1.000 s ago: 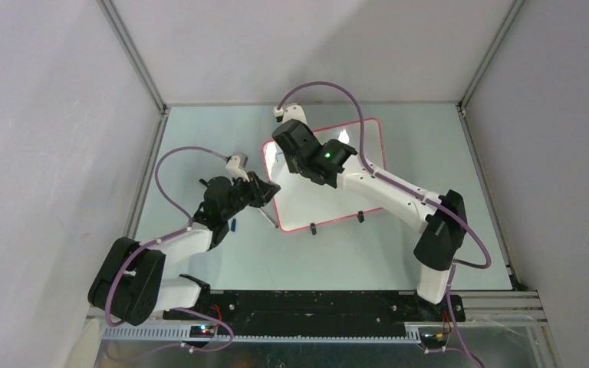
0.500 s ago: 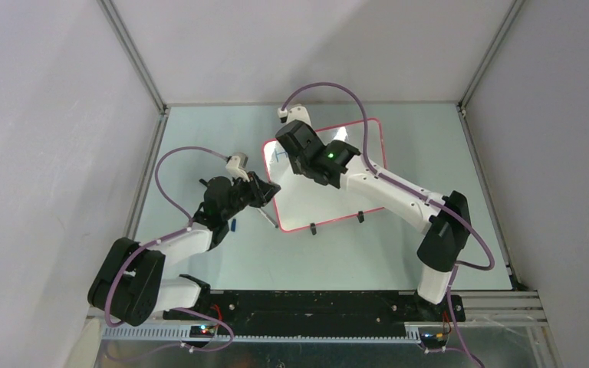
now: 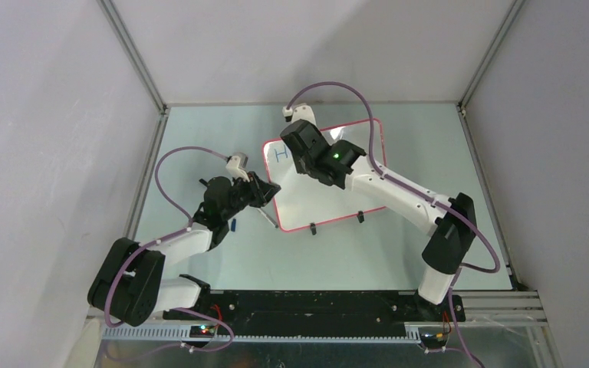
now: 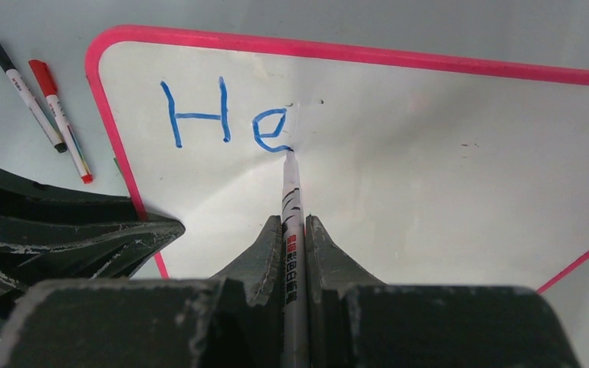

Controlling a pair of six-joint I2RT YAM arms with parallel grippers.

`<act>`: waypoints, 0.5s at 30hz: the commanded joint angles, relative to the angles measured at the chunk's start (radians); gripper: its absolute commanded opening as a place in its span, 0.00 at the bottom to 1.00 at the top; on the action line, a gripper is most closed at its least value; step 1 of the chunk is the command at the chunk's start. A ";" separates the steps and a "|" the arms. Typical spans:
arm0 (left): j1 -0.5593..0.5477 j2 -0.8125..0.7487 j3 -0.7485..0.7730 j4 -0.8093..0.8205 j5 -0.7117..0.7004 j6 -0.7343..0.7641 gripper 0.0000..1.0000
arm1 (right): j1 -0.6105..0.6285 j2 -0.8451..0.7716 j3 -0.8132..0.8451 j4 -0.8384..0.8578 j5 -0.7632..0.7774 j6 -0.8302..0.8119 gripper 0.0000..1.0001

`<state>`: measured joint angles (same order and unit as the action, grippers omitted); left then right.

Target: Write a sentence on the whiteboard

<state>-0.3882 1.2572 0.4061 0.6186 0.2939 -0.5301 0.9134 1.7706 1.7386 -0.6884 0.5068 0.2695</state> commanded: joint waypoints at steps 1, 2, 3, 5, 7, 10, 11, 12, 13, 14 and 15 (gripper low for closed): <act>-0.002 -0.011 0.019 -0.008 -0.032 0.052 0.08 | 0.000 -0.082 -0.019 0.038 0.009 0.006 0.00; -0.002 -0.012 0.020 -0.008 -0.032 0.052 0.08 | 0.001 -0.088 -0.025 0.041 0.013 0.004 0.00; -0.003 -0.013 0.019 -0.009 -0.033 0.051 0.08 | 0.001 -0.099 -0.035 0.051 0.013 0.002 0.00; -0.002 -0.014 0.018 -0.009 -0.034 0.051 0.08 | 0.001 -0.111 -0.049 0.066 0.015 -0.002 0.00; -0.002 -0.015 0.017 -0.010 -0.034 0.052 0.08 | -0.001 -0.114 -0.052 0.069 0.021 -0.004 0.00; -0.002 -0.015 0.018 -0.009 -0.035 0.052 0.08 | -0.007 -0.104 -0.047 0.070 0.026 -0.005 0.00; -0.002 -0.015 0.018 -0.009 -0.035 0.053 0.08 | -0.009 -0.102 -0.043 0.070 0.024 -0.005 0.00; -0.001 -0.015 0.019 -0.010 -0.035 0.053 0.08 | -0.011 -0.096 -0.040 0.070 0.024 -0.007 0.00; -0.002 -0.015 0.019 -0.010 -0.035 0.052 0.08 | -0.011 -0.093 -0.036 0.070 0.024 -0.009 0.00; -0.002 -0.015 0.019 -0.010 -0.035 0.052 0.08 | -0.013 -0.087 -0.034 0.071 0.024 -0.010 0.00; -0.003 -0.015 0.019 -0.010 -0.035 0.053 0.08 | -0.013 -0.084 -0.030 0.070 0.023 -0.010 0.00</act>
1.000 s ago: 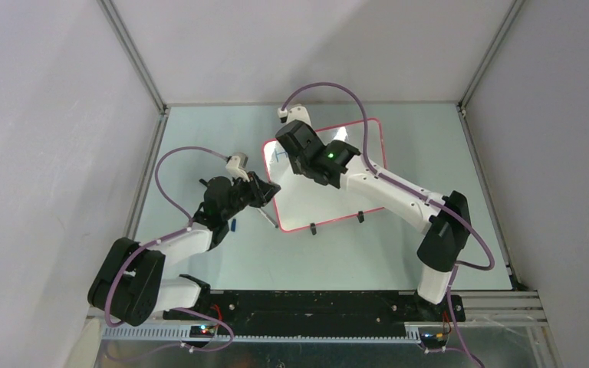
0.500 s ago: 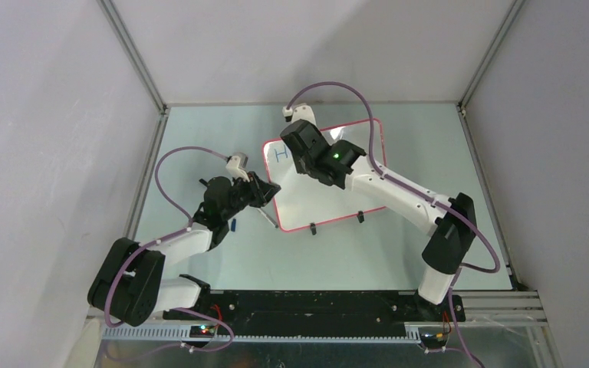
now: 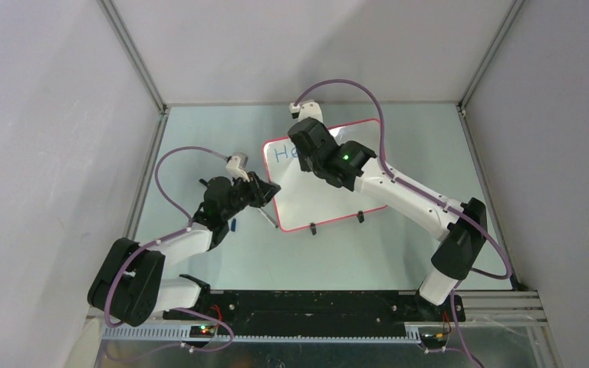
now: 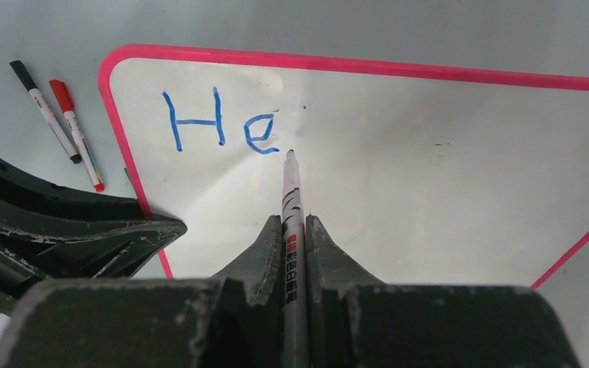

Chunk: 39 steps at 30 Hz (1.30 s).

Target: Write a sentence on the whiteboard

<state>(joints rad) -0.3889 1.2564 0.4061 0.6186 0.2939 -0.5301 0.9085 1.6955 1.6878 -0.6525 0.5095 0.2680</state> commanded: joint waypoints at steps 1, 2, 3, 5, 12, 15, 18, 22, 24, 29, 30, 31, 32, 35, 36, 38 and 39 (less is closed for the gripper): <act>-0.001 -0.013 0.020 -0.010 -0.035 0.053 0.08 | -0.009 -0.003 0.023 0.034 0.022 -0.009 0.00; -0.001 -0.015 0.019 -0.011 -0.035 0.053 0.08 | -0.009 -0.001 0.028 0.032 0.025 -0.008 0.00; -0.001 -0.015 0.019 -0.011 -0.035 0.053 0.08 | -0.009 0.003 0.032 0.031 0.028 -0.008 0.00; -0.001 -0.015 0.018 -0.011 -0.035 0.054 0.09 | -0.012 0.008 0.032 0.033 0.033 -0.007 0.00; -0.002 -0.014 0.019 -0.011 -0.035 0.055 0.08 | -0.023 0.017 0.033 0.050 0.029 -0.003 0.00; -0.003 -0.016 0.019 -0.012 -0.036 0.055 0.08 | -0.023 0.026 0.040 0.049 0.024 -0.003 0.00; -0.003 -0.017 0.018 -0.014 -0.037 0.055 0.08 | -0.023 0.034 0.046 0.050 0.023 -0.004 0.00; -0.003 -0.014 0.020 -0.014 -0.036 0.055 0.08 | -0.026 0.035 0.048 0.050 0.030 0.001 0.00; -0.003 -0.015 0.019 -0.014 -0.036 0.056 0.09 | -0.027 0.034 0.049 0.052 0.031 0.003 0.00; -0.002 -0.015 0.020 -0.014 -0.037 0.056 0.09 | -0.029 0.037 0.050 0.053 0.034 0.003 0.00; -0.003 -0.015 0.020 -0.013 -0.038 0.055 0.09 | -0.030 0.038 0.050 0.053 0.035 0.001 0.00; -0.003 -0.015 0.020 -0.013 -0.038 0.055 0.08 | -0.031 0.040 0.053 0.052 0.036 0.001 0.00; -0.004 -0.015 0.020 -0.013 -0.037 0.055 0.08 | -0.031 0.042 0.053 0.053 0.038 0.001 0.00; -0.004 -0.014 0.019 -0.013 -0.038 0.056 0.08 | -0.033 0.044 0.057 0.053 0.041 0.002 0.00; -0.004 -0.016 0.019 -0.013 -0.038 0.057 0.08 | -0.035 0.046 0.057 0.054 0.040 0.005 0.00; -0.005 -0.016 0.019 -0.013 -0.039 0.057 0.08 | -0.035 0.048 0.060 0.056 0.040 0.008 0.00; -0.005 -0.016 0.020 -0.013 -0.039 0.057 0.08 | -0.036 0.049 0.061 0.058 0.040 0.010 0.00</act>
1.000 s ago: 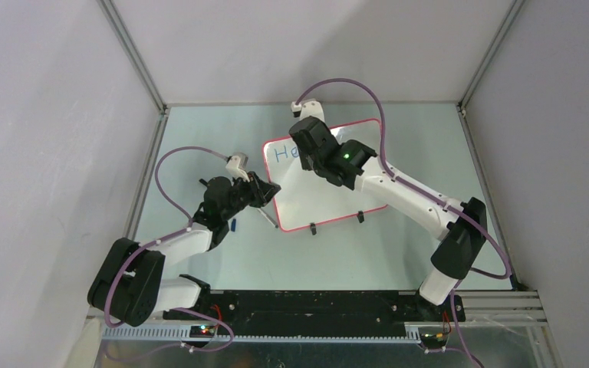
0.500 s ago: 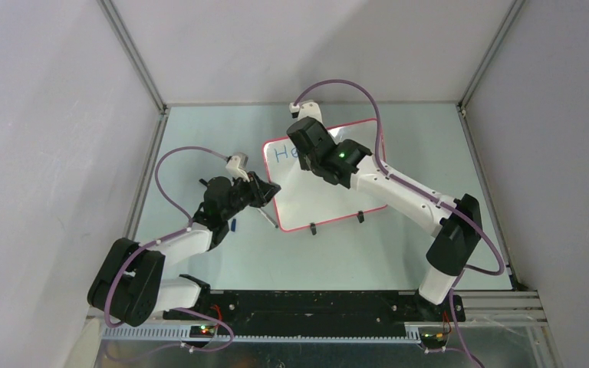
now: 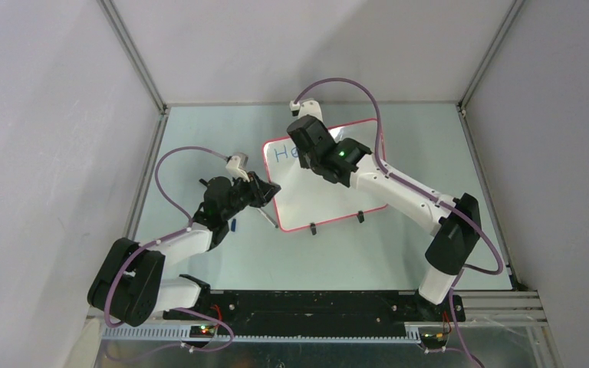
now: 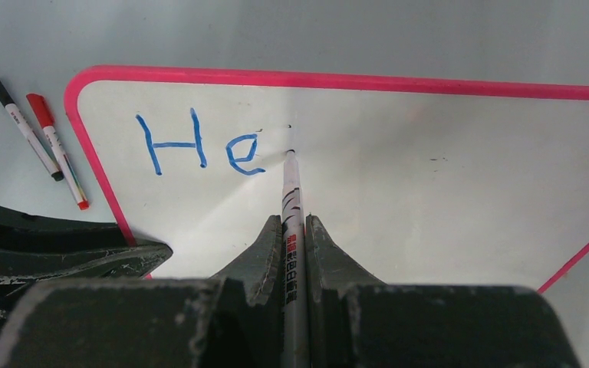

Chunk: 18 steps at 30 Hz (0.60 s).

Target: Write a sentence on the whiteboard

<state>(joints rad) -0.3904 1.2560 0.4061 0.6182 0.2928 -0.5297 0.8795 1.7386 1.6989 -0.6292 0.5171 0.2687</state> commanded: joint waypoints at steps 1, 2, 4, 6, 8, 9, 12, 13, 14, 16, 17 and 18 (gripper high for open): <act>-0.003 -0.015 0.019 -0.013 -0.037 0.057 0.08 | -0.008 0.008 0.050 0.035 0.033 0.009 0.00; -0.002 -0.015 0.019 -0.014 -0.038 0.056 0.08 | -0.007 0.008 0.051 0.037 0.033 0.009 0.00; -0.004 -0.015 0.020 -0.013 -0.037 0.057 0.08 | -0.007 0.010 0.055 0.038 0.033 0.008 0.00; -0.004 -0.015 0.020 -0.013 -0.037 0.057 0.08 | -0.007 0.012 0.058 0.041 0.031 0.006 0.00; -0.004 -0.015 0.020 -0.014 -0.038 0.057 0.09 | -0.006 0.013 0.059 0.045 0.031 0.003 0.00; -0.005 -0.015 0.020 -0.014 -0.038 0.057 0.09 | -0.006 0.013 0.059 0.047 0.031 0.001 0.00; -0.006 -0.015 0.020 -0.014 -0.038 0.057 0.08 | -0.004 0.012 0.058 0.049 0.029 -0.002 0.00; -0.007 -0.015 0.021 -0.014 -0.038 0.058 0.09 | -0.004 0.013 0.058 0.049 0.027 -0.001 0.00; -0.006 -0.015 0.021 -0.015 -0.038 0.058 0.08 | -0.003 0.013 0.058 0.050 0.023 -0.002 0.00; -0.006 -0.015 0.020 -0.015 -0.039 0.059 0.08 | -0.003 0.015 0.059 0.052 0.014 -0.006 0.00; -0.006 -0.015 0.020 -0.015 -0.040 0.059 0.08 | -0.002 0.016 0.060 0.052 0.008 -0.009 0.00; -0.006 -0.016 0.020 -0.016 -0.040 0.059 0.08 | -0.001 0.017 0.059 0.052 0.005 -0.011 0.00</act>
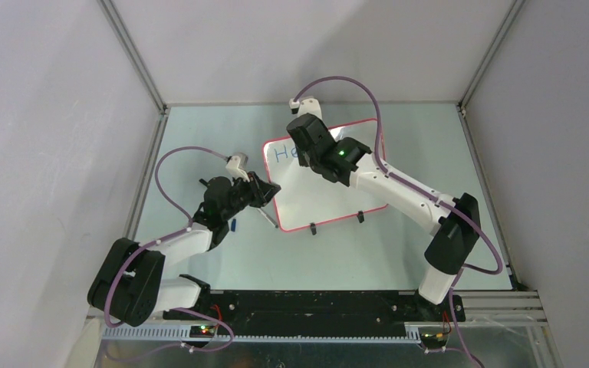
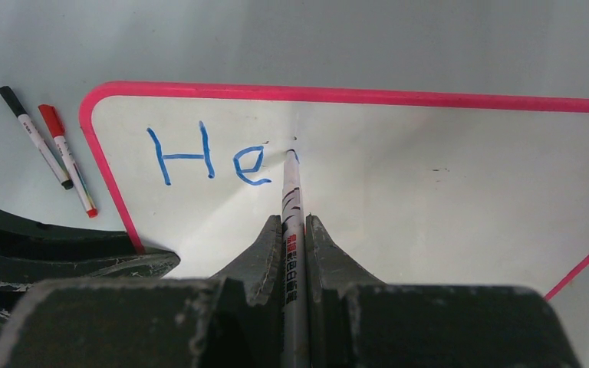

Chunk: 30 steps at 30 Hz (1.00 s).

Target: Write a sentence on the whiteboard

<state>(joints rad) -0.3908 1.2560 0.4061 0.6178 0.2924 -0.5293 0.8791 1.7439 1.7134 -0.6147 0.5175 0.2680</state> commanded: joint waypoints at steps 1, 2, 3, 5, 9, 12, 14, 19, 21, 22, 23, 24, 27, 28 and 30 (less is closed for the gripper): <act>-0.005 -0.016 0.020 -0.016 -0.040 0.059 0.08 | -0.001 0.011 0.045 0.037 -0.001 -0.011 0.00; -0.006 -0.016 0.020 -0.016 -0.040 0.060 0.08 | 0.000 0.011 0.045 0.035 -0.005 -0.012 0.00; -0.006 -0.017 0.020 -0.018 -0.041 0.060 0.09 | 0.000 0.013 0.046 0.034 -0.011 -0.012 0.00; -0.007 -0.018 0.020 -0.019 -0.043 0.061 0.09 | 0.002 0.015 0.044 0.032 -0.020 -0.014 0.00; -0.006 -0.020 0.020 -0.020 -0.043 0.063 0.09 | 0.005 0.015 0.042 0.027 -0.026 -0.015 0.00; -0.007 -0.020 0.022 -0.020 -0.044 0.062 0.09 | 0.008 0.015 0.038 0.023 -0.031 -0.015 0.00; -0.008 -0.019 0.023 -0.020 -0.044 0.063 0.09 | 0.009 0.013 0.035 0.019 -0.036 -0.015 0.00; -0.008 -0.021 0.022 -0.021 -0.044 0.064 0.09 | 0.012 0.005 0.012 0.017 -0.038 -0.014 0.00; -0.007 -0.020 0.022 -0.021 -0.045 0.064 0.08 | 0.011 -0.001 0.003 0.016 -0.037 -0.016 0.00; -0.008 -0.021 0.022 -0.022 -0.045 0.064 0.09 | 0.011 -0.004 0.001 0.013 -0.035 -0.017 0.00; -0.008 -0.021 0.022 -0.022 -0.046 0.063 0.09 | 0.012 -0.004 0.000 0.007 -0.031 -0.016 0.00; -0.007 -0.021 0.022 -0.023 -0.046 0.064 0.08 | 0.013 -0.006 -0.001 0.004 -0.025 -0.016 0.00; -0.007 -0.021 0.022 -0.023 -0.047 0.064 0.08 | 0.013 -0.009 -0.008 -0.005 -0.018 -0.017 0.00; -0.007 -0.021 0.022 -0.023 -0.046 0.064 0.08 | 0.013 -0.013 -0.009 -0.006 -0.017 -0.016 0.00; -0.008 -0.021 0.022 -0.022 -0.046 0.065 0.08 | 0.013 -0.018 -0.015 -0.006 -0.018 -0.014 0.00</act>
<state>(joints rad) -0.3927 1.2541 0.4061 0.6155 0.2909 -0.5220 0.8883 1.7485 1.7092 -0.6174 0.4843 0.2573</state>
